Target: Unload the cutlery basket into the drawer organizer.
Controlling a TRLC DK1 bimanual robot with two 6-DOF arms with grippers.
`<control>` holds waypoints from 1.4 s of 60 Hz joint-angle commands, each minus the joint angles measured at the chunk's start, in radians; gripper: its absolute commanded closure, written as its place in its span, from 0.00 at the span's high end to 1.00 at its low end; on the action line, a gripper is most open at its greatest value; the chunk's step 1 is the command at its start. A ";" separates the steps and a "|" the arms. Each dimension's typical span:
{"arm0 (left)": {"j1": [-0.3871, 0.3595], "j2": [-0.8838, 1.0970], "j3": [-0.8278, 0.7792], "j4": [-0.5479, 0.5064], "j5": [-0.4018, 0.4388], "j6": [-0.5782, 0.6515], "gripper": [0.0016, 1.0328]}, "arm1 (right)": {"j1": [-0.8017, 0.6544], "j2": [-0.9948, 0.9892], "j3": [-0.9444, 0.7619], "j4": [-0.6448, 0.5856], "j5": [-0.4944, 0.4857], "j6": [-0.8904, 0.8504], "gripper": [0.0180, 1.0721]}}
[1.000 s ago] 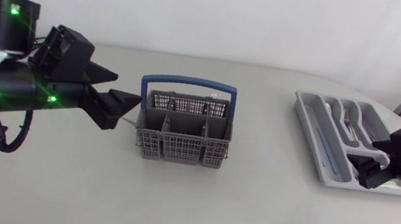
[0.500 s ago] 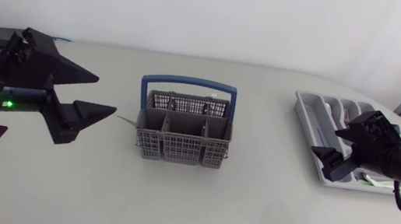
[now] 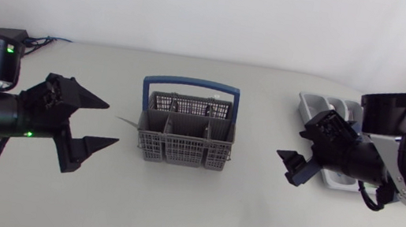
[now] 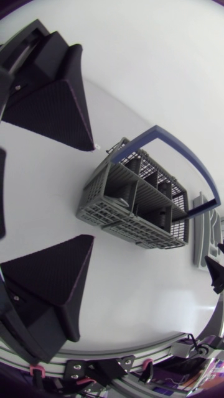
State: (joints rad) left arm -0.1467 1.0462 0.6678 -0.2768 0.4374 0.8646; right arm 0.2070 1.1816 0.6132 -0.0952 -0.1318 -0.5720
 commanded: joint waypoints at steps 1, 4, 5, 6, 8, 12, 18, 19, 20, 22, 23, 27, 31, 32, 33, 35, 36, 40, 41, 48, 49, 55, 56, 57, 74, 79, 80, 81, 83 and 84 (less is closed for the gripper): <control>-0.013 0.055 -0.016 0.048 0.004 0.044 0.89 | 0.031 0.029 0.014 0.017 0.023 0.034 0.84; -0.021 0.075 -0.013 0.073 0.004 0.047 0.89 | 0.046 0.041 0.017 0.020 0.032 0.040 0.84; -0.024 0.081 -0.011 0.080 0.004 0.047 0.89 | 0.051 0.046 0.019 0.022 0.034 0.040 0.84; -0.027 0.087 -0.010 0.088 0.004 0.047 0.88 | 0.054 0.049 0.020 0.022 0.035 0.043 0.84; -0.036 0.095 -0.005 0.099 0.004 0.047 0.87 | 0.058 0.056 0.020 0.028 0.035 0.047 0.84; -0.053 0.112 -0.004 0.128 0.004 0.053 0.85 | 0.075 0.075 0.017 0.043 0.047 0.054 0.84; -0.074 0.161 -0.007 0.177 0.004 0.060 0.83 | 0.097 0.099 0.017 0.058 0.060 0.060 0.84; -0.076 0.169 -0.007 0.185 0.004 0.060 0.83 | 0.098 0.102 0.017 0.061 0.061 0.060 0.84; -0.079 0.173 -0.007 0.192 0.004 0.060 0.83 | 0.100 0.105 0.019 0.063 0.061 0.060 0.84; -0.083 0.186 -0.007 0.206 0.004 0.067 0.78 | 0.101 0.113 0.020 0.071 0.063 0.060 0.84; -0.086 0.190 -0.007 0.212 0.004 0.073 0.76 | 0.103 0.115 0.020 0.074 0.064 0.060 0.84; -0.091 0.195 -0.007 0.243 0.006 0.080 0.70 | 0.108 0.125 0.026 0.075 0.069 0.060 0.84; -0.096 0.209 -0.004 0.260 0.006 0.082 0.68 | 0.108 0.131 0.030 0.075 0.069 0.060 0.84; -0.096 0.213 -0.002 0.263 0.006 0.083 0.67 | 0.108 0.135 0.030 0.075 0.069 0.060 0.84; -0.097 0.219 0.000 0.266 0.006 0.085 0.66 | 0.108 0.138 0.030 0.075 0.069 0.060 0.84; -0.097 0.230 0.004 0.269 0.006 0.093 0.63 | 0.108 0.142 0.030 0.077 0.069 0.060 0.84; -0.097 0.236 0.006 0.271 0.006 0.103 0.61 | 0.108 0.144 0.030 0.077 0.069 0.058 0.84; -0.097 0.256 0.010 0.280 0.006 0.116 0.57 | 0.108 0.153 0.026 0.083 0.069 0.058 0.84; -0.096 0.262 0.012 0.281 0.006 0.117 0.55 | 0.108 0.156 0.023 0.089 0.069 0.057 0.84; -0.097 0.282 0.009 0.291 0.009 0.137 0.47 | 0.106 0.167 0.019 0.101 0.069 0.055 0.84; -0.097 0.284 0.009 0.294 0.012 0.139 0.46 | 0.106 0.168 0.019 0.101 0.069 0.055 0.85; -0.094 0.285 0.012 0.304 0.023 0.140 0.44 | 0.106 0.177 0.022 0.103 0.069 0.054 0.86; -0.094 0.285 0.012 0.306 0.024 0.140 0.42 | 0.106 0.179 0.022 0.103 0.069 0.054 0.86; -0.093 0.287 0.013 0.307 0.024 0.140 0.41 | 0.106 0.179 0.022 0.104 0.069 0.054 0.86; -0.088 0.314 0.035 0.311 0.037 0.148 0.37 | 0.108 0.194 0.016 0.126 0.069 0.052 0.86; -0.088 0.322 0.038 0.311 0.038 0.149 0.35 | 0.108 0.199 0.016 0.126 0.069 0.050 0.86; -0.088 0.324 0.039 0.311 0.038 0.149 0.34 | 0.108 0.200 0.016 0.126 0.069 0.049 0.86; -0.088 0.325 0.041 0.311 0.040 0.151 0.32 | 0.106 0.200 0.016 0.126 0.069 0.049 0.86; -0.088 0.330 0.044 0.311 0.041 0.154 0.30 | 0.106 0.202 0.016 0.126 0.069 0.047 0.86; -0.088 0.331 0.044 0.312 0.043 0.162 0.28 | 0.106 0.204 0.017 0.127 0.069 0.047 0.86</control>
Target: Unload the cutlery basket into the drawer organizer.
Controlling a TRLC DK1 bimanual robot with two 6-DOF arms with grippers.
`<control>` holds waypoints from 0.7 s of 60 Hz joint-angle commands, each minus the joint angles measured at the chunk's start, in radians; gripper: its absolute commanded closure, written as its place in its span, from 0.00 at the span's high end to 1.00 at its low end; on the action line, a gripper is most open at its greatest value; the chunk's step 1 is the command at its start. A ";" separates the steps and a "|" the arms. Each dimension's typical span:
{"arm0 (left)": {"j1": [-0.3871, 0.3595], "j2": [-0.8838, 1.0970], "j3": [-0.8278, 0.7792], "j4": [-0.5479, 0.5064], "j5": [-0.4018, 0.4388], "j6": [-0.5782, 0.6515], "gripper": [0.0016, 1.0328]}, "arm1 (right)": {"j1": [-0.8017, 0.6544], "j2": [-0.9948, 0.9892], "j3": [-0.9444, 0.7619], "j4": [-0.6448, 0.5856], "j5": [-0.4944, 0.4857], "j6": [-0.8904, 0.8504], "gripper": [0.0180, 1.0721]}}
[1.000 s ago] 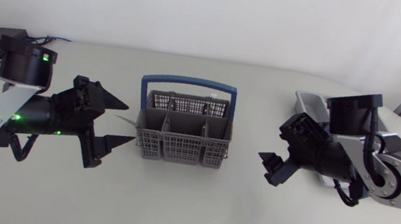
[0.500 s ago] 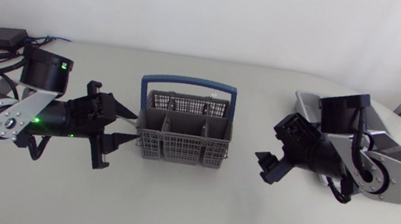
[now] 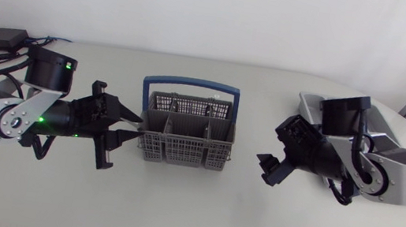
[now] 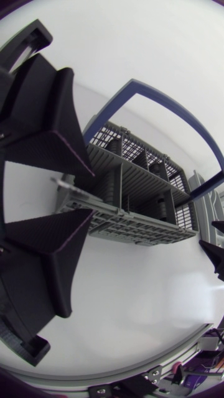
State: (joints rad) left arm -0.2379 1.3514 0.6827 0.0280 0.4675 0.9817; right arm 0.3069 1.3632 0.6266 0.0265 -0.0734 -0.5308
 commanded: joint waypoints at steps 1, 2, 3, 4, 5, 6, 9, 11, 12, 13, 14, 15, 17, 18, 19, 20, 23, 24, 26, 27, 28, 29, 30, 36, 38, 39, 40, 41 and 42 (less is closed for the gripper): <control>0.003 0.026 0.029 0.009 0.013 0.046 0.27 | 0.006 0.022 0.004 0.006 0.011 0.006 0.86; 0.005 0.029 0.031 0.012 0.013 0.046 0.26 | 0.006 0.024 0.004 0.006 0.011 0.006 0.86; 0.006 0.031 0.031 0.015 0.013 0.046 0.25 | 0.006 0.024 0.004 0.006 0.011 0.006 0.86; 0.008 0.031 0.031 0.016 0.013 0.046 0.24 | 0.006 0.024 0.004 0.006 0.011 0.006 0.86; 0.008 0.032 0.031 0.018 0.013 0.046 0.24 | 0.006 0.024 0.004 0.006 0.011 0.006 0.86; 0.011 0.032 0.034 0.020 0.013 0.046 0.24 | 0.006 0.024 0.004 0.006 0.011 0.006 0.86; 0.014 0.038 0.040 0.018 0.014 0.045 0.24 | 0.006 0.025 0.004 0.006 0.011 0.006 0.86; 0.017 0.041 0.043 0.018 0.014 0.045 0.24 | 0.008 0.027 0.004 0.006 0.011 0.006 0.86; 0.017 0.041 0.043 0.018 0.014 0.045 0.24 | 0.008 0.028 0.004 0.006 0.011 0.006 0.86; 0.017 0.041 0.044 0.018 0.014 0.045 0.23 | 0.008 0.030 0.004 0.007 0.011 0.006 0.86; 0.018 0.041 0.044 0.018 0.016 0.045 0.23 | 0.008 0.030 0.002 0.007 0.011 0.006 0.86; 0.018 0.041 0.046 0.018 0.016 0.045 0.23 | 0.008 0.031 0.002 0.007 0.011 0.006 0.86; 0.022 0.041 0.049 0.018 0.017 0.043 0.22 | 0.008 0.034 0.002 0.007 0.011 0.006 0.86; 0.023 0.041 0.051 0.018 0.019 0.043 0.21 | 0.008 0.036 0.002 0.009 0.011 0.006 0.86; 0.023 0.041 0.052 0.018 0.022 0.041 0.20 | 0.008 0.036 0.002 0.009 0.011 0.006 0.86; 0.025 0.041 0.054 0.018 0.022 0.040 0.19 | 0.008 0.037 0.002 0.010 0.011 0.006 0.86; 0.025 0.045 0.058 0.016 0.023 0.038 0.17 | 0.008 0.037 0.001 0.013 0.011 0.006 0.86; 0.025 0.048 0.060 0.016 0.023 0.038 0.15 | 0.008 0.037 0.001 0.015 0.011 0.006 0.86; 0.025 0.051 0.061 0.016 0.023 0.038 0.14 | 0.008 0.039 0.001 0.020 0.011 0.006 0.86; 0.025 0.052 0.061 0.016 0.023 0.037 0.14 | 0.008 0.039 0.001 0.020 0.011 0.006 0.86; 0.025 0.055 0.061 0.016 0.023 0.038 0.13 | 0.008 0.039 0.001 0.020 0.011 0.006 0.86; 0.025 0.057 0.063 0.016 0.023 0.038 0.11 | 0.008 0.039 0.001 0.020 0.011 0.006 0.86; 0.025 0.058 0.063 0.016 0.023 0.037 0.09 | 0.008 0.040 0.001 0.020 0.011 0.006 0.86; 0.023 0.077 0.071 0.015 0.022 0.037 0.03 | 0.008 0.040 -0.001 0.021 0.011 0.006 0.86; 0.023 0.080 0.072 0.015 0.022 0.037 0.03 | 0.008 0.040 -0.001 0.021 0.011 0.006 0.87; 0.022 0.083 0.075 0.015 0.022 0.035 0.03 | 0.008 0.040 -0.002 0.021 0.011 0.006 0.87; 0.022 0.084 0.077 0.013 0.023 0.035 0.03 | 0.008 0.039 -0.002 0.021 0.011 0.006 0.87; 0.020 0.084 0.078 0.012 0.022 0.034 0.03 | 0.008 0.039 -0.002 0.021 0.011 0.006 0.87; 0.018 0.086 0.081 0.012 0.023 0.031 0.03 | 0.008 0.039 -0.002 0.021 0.011 0.006 0.87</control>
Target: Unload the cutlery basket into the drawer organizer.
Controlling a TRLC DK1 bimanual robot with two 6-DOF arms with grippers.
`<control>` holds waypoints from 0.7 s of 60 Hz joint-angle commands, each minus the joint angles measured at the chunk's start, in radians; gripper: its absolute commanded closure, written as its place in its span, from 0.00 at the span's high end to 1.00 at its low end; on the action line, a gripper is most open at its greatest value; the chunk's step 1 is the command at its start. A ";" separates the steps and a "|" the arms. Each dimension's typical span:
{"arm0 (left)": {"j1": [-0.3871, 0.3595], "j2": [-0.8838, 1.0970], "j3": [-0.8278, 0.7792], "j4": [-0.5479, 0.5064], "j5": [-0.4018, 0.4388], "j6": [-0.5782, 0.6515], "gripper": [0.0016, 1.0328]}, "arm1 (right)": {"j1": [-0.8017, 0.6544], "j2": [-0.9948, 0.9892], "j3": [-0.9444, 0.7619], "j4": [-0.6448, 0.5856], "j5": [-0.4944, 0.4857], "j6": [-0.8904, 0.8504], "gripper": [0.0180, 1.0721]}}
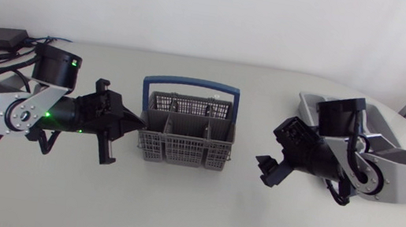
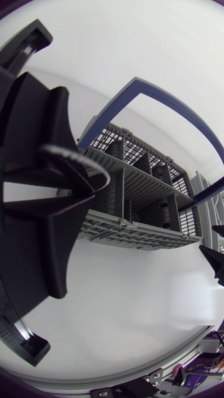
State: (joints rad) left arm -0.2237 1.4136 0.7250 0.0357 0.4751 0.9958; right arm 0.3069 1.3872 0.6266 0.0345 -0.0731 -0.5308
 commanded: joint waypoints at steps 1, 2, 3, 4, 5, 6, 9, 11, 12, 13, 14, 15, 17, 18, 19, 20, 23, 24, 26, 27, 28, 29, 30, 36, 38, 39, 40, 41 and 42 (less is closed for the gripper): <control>0.004 0.024 0.042 0.003 0.016 0.012 0.03 | 0.008 0.015 -0.004 0.013 0.010 0.006 0.87; 0.003 0.024 0.045 0.001 0.016 0.009 0.03 | 0.008 0.013 -0.004 0.013 0.010 0.006 0.87; 0.001 0.024 0.048 0.001 0.017 0.006 0.03 | 0.008 0.012 -0.004 0.013 0.010 0.006 0.87; 0.001 0.024 0.051 0.000 0.019 0.003 0.03 | 0.008 0.012 -0.004 0.013 0.010 0.006 0.87; 0.000 0.022 0.056 -0.003 0.022 -0.005 0.03 | 0.008 0.012 -0.004 0.013 0.010 0.006 0.87; 0.000 0.019 0.063 -0.008 0.025 -0.013 0.03 | 0.008 0.010 -0.004 0.013 0.010 0.006 0.87; -0.002 0.010 0.083 -0.031 0.028 -0.020 0.03 | 0.009 0.007 -0.004 0.013 0.010 0.008 0.87; -0.006 0.002 0.096 -0.051 0.031 -0.023 0.03 | 0.009 0.004 -0.004 0.013 0.010 0.008 0.87; -0.008 -0.001 0.102 -0.059 0.031 -0.028 0.03 | 0.009 0.003 -0.004 0.013 0.010 0.008 0.87; -0.009 -0.005 0.108 -0.065 0.033 -0.031 0.03 | 0.009 0.001 -0.004 0.013 0.010 0.008 0.87; -0.012 -0.013 0.113 -0.072 0.033 -0.034 0.03 | 0.009 -0.001 -0.004 0.013 0.010 0.008 0.87; -0.014 -0.019 0.116 -0.076 0.033 -0.037 0.03 | 0.009 -0.002 -0.005 0.013 0.009 0.008 0.87; -0.019 -0.031 0.120 -0.085 0.033 -0.042 0.03 | 0.011 -0.007 -0.007 0.013 0.009 0.006 0.87; -0.022 -0.044 0.125 -0.092 0.033 -0.046 0.03 | 0.011 -0.008 -0.007 0.013 0.009 0.006 0.87; -0.023 -0.050 0.128 -0.099 0.033 -0.046 0.03 | 0.011 -0.010 -0.007 0.013 0.009 0.006 0.87; -0.025 -0.054 0.129 -0.103 0.033 -0.049 0.03 | 0.011 -0.013 -0.008 0.013 0.009 0.006 0.87; -0.034 -0.076 0.143 -0.125 0.033 -0.066 0.03 | 0.012 -0.016 -0.010 0.011 0.007 0.006 0.87; -0.039 -0.084 0.148 -0.129 0.033 -0.072 0.03 | 0.014 -0.017 -0.010 0.011 0.007 0.006 0.87; -0.045 -0.096 0.154 -0.138 0.033 -0.080 0.03 | 0.017 -0.022 -0.011 0.011 0.007 0.008 0.87; -0.049 -0.102 0.159 -0.143 0.033 -0.088 0.03 | 0.020 -0.025 -0.011 0.011 0.007 0.008 0.87; -0.049 -0.107 0.165 -0.148 0.033 -0.094 0.03 | 0.021 -0.028 -0.013 0.010 0.007 0.008 0.87; -0.049 -0.113 0.171 -0.154 0.033 -0.098 0.03 | 0.023 -0.031 -0.013 0.010 0.007 0.009 0.87; -0.049 -0.116 0.174 -0.160 0.033 -0.102 0.03 | 0.026 -0.034 -0.013 0.005 0.007 0.009 0.87; -0.055 -0.145 0.208 -0.203 0.033 -0.126 0.03 | 0.035 -0.059 -0.013 -0.004 0.007 0.011 0.87; -0.057 -0.156 0.217 -0.214 0.033 -0.135 0.03 | 0.037 -0.070 -0.013 -0.012 0.007 0.011 0.87; -0.059 -0.163 0.223 -0.221 0.033 -0.143 0.03 | 0.038 -0.073 -0.011 -0.013 0.007 0.012 0.87; -0.062 -0.171 0.228 -0.227 0.033 -0.152 0.03 | 0.040 -0.079 -0.011 -0.016 0.007 0.014 0.87; -0.065 -0.174 0.231 -0.230 0.033 -0.157 0.03 | 0.040 -0.082 -0.011 -0.018 0.007 0.014 0.87; -0.069 -0.182 0.235 -0.237 0.033 -0.163 0.03 | 0.043 -0.086 -0.011 -0.019 0.007 0.014 0.87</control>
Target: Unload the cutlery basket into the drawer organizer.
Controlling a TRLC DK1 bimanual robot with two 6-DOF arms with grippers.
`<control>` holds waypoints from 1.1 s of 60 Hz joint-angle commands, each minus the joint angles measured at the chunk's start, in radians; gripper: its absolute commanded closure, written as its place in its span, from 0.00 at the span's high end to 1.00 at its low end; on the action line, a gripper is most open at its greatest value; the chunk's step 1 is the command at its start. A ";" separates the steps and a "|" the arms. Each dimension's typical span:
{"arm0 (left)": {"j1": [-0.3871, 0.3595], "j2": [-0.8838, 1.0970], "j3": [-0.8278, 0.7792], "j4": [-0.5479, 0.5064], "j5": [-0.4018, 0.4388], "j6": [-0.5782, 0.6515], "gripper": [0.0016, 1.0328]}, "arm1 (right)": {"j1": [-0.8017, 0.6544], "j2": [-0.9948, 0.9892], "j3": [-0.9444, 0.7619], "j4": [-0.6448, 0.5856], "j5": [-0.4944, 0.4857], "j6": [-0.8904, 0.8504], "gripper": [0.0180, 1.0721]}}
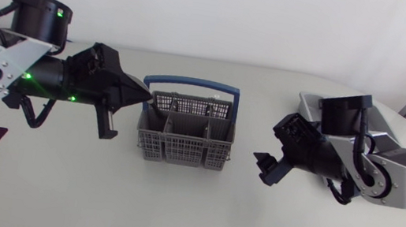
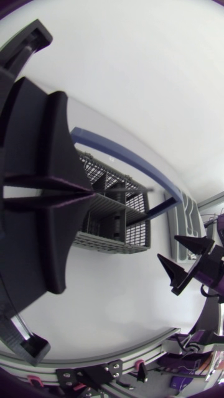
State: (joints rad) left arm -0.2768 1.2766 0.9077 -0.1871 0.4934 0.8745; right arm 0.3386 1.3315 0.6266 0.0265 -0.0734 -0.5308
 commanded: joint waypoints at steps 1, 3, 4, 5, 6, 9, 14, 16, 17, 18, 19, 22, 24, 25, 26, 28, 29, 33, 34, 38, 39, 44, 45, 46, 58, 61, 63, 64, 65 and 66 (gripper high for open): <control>-0.021 -0.051 0.057 -0.018 0.014 -0.049 0.03 | 0.011 -0.037 -0.011 -0.014 0.007 0.015 0.87; -0.027 -0.062 0.068 -0.032 0.014 -0.065 0.03 | 0.016 -0.048 -0.011 -0.020 0.007 0.017 0.87; -0.029 -0.068 0.072 -0.038 0.014 -0.069 0.03 | 0.019 -0.052 -0.011 -0.022 0.007 0.018 0.87; -0.030 -0.072 0.079 -0.045 0.014 -0.075 0.03 | 0.020 -0.057 -0.011 -0.025 0.007 0.020 0.87; -0.032 -0.077 0.083 -0.051 0.014 -0.085 0.03 | 0.023 -0.063 -0.011 -0.028 0.007 0.022 0.87; -0.044 -0.094 0.099 -0.071 0.014 -0.106 0.03 | 0.030 -0.077 -0.010 -0.036 0.007 0.025 0.87; -0.075 -0.128 0.108 -0.084 0.014 -0.138 0.03 | 0.039 -0.106 -0.011 -0.053 0.006 0.031 0.87; -0.081 -0.138 0.117 -0.098 0.014 -0.149 0.03 | 0.042 -0.120 -0.011 -0.060 0.000 0.034 0.87; -0.084 -0.141 0.122 -0.109 0.014 -0.154 0.03 | 0.043 -0.127 -0.011 -0.063 -0.005 0.037 0.87; -0.091 -0.148 0.128 -0.120 0.014 -0.158 0.03 | 0.045 -0.137 -0.010 -0.069 -0.012 0.038 0.87; -0.102 -0.151 0.134 -0.130 0.014 -0.166 0.03 | 0.045 -0.147 -0.010 -0.077 -0.023 0.040 0.87; -0.125 -0.160 0.145 -0.158 0.014 -0.170 0.03 | 0.045 -0.167 -0.002 -0.105 -0.060 0.046 0.87; -0.137 -0.163 0.151 -0.172 0.014 -0.177 0.03 | 0.045 -0.178 0.004 -0.123 -0.088 0.057 0.87; -0.142 -0.164 0.155 -0.178 0.016 -0.187 0.03 | 0.045 -0.186 0.007 -0.134 -0.101 0.060 0.87; -0.148 -0.164 0.158 -0.183 0.016 -0.192 0.03 | 0.045 -0.192 0.012 -0.143 -0.117 0.063 0.87; -0.165 -0.164 0.163 -0.195 0.020 -0.198 0.03 | 0.045 -0.207 0.016 -0.162 -0.146 0.068 0.87; -0.170 -0.164 0.166 -0.201 0.022 -0.200 0.03 | 0.045 -0.213 0.018 -0.169 -0.157 0.069 0.87; -0.194 -0.157 0.172 -0.210 0.037 -0.220 0.03 | 0.045 -0.236 0.030 -0.204 -0.207 0.078 0.87; -0.196 -0.154 0.172 -0.212 0.040 -0.223 0.03 | 0.045 -0.239 0.032 -0.208 -0.213 0.078 0.87; -0.222 -0.137 0.175 -0.224 0.048 -0.233 0.03 | 0.048 -0.252 0.038 -0.232 -0.261 0.080 0.87; -0.228 -0.132 0.177 -0.224 0.051 -0.238 0.03 | 0.048 -0.253 0.041 -0.240 -0.275 0.083 0.87; -0.252 -0.112 0.181 -0.224 0.065 -0.261 0.03 | 0.048 -0.259 0.051 -0.263 -0.335 0.098 0.87; -0.257 -0.108 0.183 -0.224 0.068 -0.267 0.03 | 0.048 -0.259 0.053 -0.264 -0.344 0.101 0.87; -0.263 -0.102 0.186 -0.224 0.071 -0.273 0.03 | 0.048 -0.261 0.056 -0.269 -0.358 0.107 0.87; -0.335 -0.028 0.215 -0.224 0.096 -0.325 0.03 | 0.062 -0.245 0.091 -0.281 -0.485 0.152 0.87; -0.354 -0.013 0.227 -0.224 0.097 -0.339 0.03 | 0.077 -0.233 0.094 -0.281 -0.496 0.153 0.87; -0.361 -0.003 0.232 -0.224 0.097 -0.345 0.03 | 0.085 -0.226 0.096 -0.281 -0.506 0.160 0.87; -0.366 -0.002 0.235 -0.224 0.097 -0.350 0.03 | 0.089 -0.219 0.096 -0.280 -0.516 0.161 0.87; -0.371 0.001 0.237 -0.224 0.097 -0.351 0.03 | 0.091 -0.215 0.096 -0.278 -0.520 0.163 0.87; -0.374 0.006 0.238 -0.224 0.097 -0.353 0.03 | 0.094 -0.210 0.097 -0.278 -0.525 0.164 0.87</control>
State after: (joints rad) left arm -0.6304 1.2602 1.0985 -0.4145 0.5724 0.5556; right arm 0.4133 1.0912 0.7055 -0.2401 -0.5766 -0.3988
